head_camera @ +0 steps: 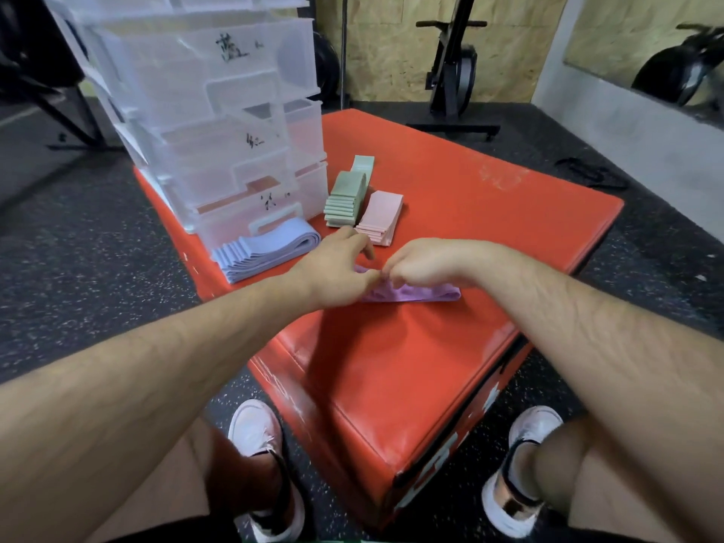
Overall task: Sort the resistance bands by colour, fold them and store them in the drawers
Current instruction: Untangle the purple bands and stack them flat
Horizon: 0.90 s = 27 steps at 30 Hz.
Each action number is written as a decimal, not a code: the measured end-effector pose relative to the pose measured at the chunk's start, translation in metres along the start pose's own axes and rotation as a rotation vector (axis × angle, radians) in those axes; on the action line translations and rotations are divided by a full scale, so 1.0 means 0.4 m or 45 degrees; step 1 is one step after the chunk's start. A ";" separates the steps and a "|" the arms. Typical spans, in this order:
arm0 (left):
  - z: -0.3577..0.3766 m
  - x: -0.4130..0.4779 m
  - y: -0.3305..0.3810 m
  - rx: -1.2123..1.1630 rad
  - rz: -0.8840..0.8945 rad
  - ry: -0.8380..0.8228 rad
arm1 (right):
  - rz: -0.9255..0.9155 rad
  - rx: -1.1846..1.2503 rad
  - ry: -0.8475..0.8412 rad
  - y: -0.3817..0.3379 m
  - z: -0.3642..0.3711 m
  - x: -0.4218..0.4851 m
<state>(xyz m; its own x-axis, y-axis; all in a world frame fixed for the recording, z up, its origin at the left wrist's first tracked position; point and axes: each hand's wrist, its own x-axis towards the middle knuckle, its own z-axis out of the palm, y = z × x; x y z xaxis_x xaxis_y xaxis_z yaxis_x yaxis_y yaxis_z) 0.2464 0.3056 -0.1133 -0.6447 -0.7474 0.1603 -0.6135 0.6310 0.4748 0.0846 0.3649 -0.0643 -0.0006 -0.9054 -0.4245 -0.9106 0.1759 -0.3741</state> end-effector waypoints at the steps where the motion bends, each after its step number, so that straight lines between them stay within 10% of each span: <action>1: 0.007 0.008 0.005 0.021 0.039 -0.009 | -0.030 -0.002 -0.017 0.015 0.002 -0.009; 9: 0.062 0.061 0.040 0.260 0.137 -0.123 | 0.171 0.124 0.387 0.141 -0.028 -0.043; 17: 0.066 0.093 0.064 0.341 -0.015 -0.245 | 0.330 0.141 0.275 0.163 -0.026 -0.014; 27: 0.078 0.173 0.095 -0.387 -0.089 -0.092 | -0.058 0.173 0.543 0.177 -0.127 0.053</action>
<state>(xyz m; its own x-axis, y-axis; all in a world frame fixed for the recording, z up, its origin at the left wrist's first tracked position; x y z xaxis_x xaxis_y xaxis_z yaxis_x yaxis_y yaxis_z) 0.1642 0.2843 -0.1112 -0.6433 -0.7632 0.0617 -0.5000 0.4797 0.7210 -0.0008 0.3386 -0.0579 -0.1579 -0.9867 -0.0375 -0.8509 0.1552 -0.5019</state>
